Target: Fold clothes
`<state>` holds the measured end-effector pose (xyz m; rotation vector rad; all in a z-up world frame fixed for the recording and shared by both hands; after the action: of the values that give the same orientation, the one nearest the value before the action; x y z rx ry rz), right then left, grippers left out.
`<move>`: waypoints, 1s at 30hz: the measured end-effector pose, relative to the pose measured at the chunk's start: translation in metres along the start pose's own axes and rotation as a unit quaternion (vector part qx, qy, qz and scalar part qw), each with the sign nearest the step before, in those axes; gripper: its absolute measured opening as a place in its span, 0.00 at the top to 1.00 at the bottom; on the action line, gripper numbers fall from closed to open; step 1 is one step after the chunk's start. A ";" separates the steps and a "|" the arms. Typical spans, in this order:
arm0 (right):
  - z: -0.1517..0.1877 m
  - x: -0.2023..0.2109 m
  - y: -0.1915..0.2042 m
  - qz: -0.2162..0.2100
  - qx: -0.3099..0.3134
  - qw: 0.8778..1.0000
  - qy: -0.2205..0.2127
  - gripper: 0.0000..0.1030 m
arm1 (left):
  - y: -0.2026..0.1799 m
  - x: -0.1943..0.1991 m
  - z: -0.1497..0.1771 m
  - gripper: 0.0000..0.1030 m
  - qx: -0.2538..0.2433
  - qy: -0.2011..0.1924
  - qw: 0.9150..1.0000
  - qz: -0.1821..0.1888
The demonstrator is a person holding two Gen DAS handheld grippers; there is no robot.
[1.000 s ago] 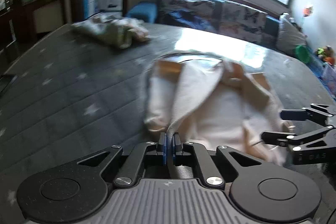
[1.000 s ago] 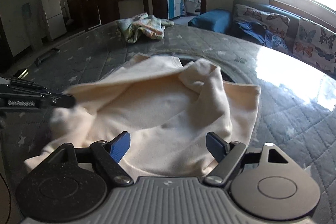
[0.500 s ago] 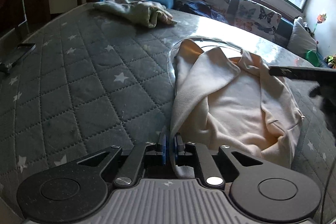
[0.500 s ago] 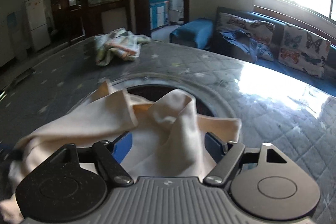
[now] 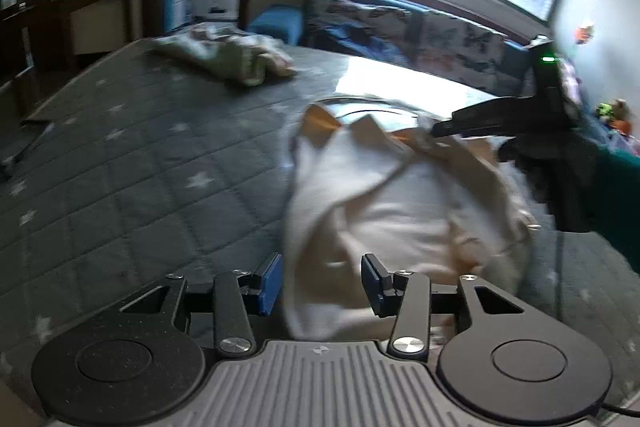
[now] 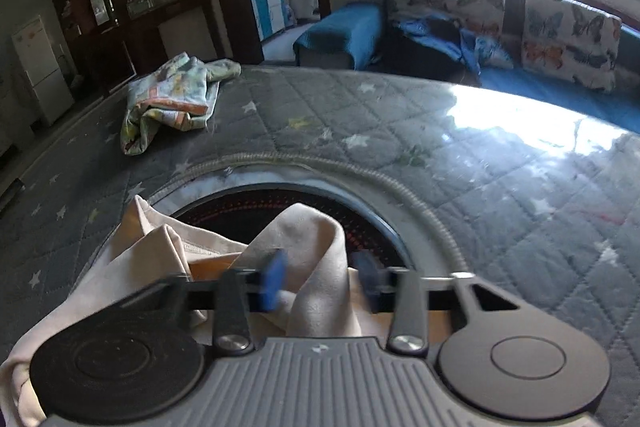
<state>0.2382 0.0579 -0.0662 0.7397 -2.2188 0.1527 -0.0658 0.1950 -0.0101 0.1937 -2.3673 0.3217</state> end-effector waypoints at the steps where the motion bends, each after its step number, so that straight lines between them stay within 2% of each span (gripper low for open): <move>1: 0.001 0.002 0.000 0.003 0.003 1.000 -0.004 0.86 | -0.006 -0.002 0.000 0.52 -0.005 0.002 1.000 0.010; 2: 0.002 0.005 0.000 0.007 0.006 1.000 -0.008 0.89 | -0.013 -0.005 0.000 0.52 -0.011 0.005 1.000 0.019; 7: 0.003 0.037 -0.003 0.008 0.015 0.999 -0.039 0.94 | -0.053 -0.022 0.001 0.47 -0.049 0.018 0.997 0.062; 12: 0.003 0.077 -0.010 0.015 0.022 0.997 -0.071 0.95 | -0.079 -0.038 -0.004 0.35 -0.067 0.020 0.994 0.087; 15: 0.006 0.101 -0.016 0.028 0.027 0.995 -0.088 0.95 | -0.088 -0.050 -0.004 0.35 -0.069 0.030 0.993 0.091; 18: 0.012 0.128 -0.026 0.043 0.024 0.993 -0.105 0.95 | -0.096 -0.050 -0.001 0.35 -0.067 0.039 0.991 0.112; 24: 0.034 0.173 -0.053 0.075 0.010 0.989 -0.123 0.95 | -0.116 -0.043 0.009 0.34 -0.093 0.041 0.984 0.149; 30: 0.061 0.201 -0.075 0.098 -0.019 0.986 -0.136 0.95 | -0.136 -0.036 0.022 0.33 -0.123 0.044 0.974 0.186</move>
<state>0.1344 -0.1169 0.0253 0.5468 -2.5466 0.1106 -0.0233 0.0604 -0.0265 -0.3782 -2.3212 0.2041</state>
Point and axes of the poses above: each gripper's, at about its wrist camera, not at the fingertips, and x roughly against the way its jaws point, y to its left, z to its underside, the point moved 5 cm from there along -x, roughly the way its jaws point, and after that the axes turned 1 degree about x, right-handed, at the moved point
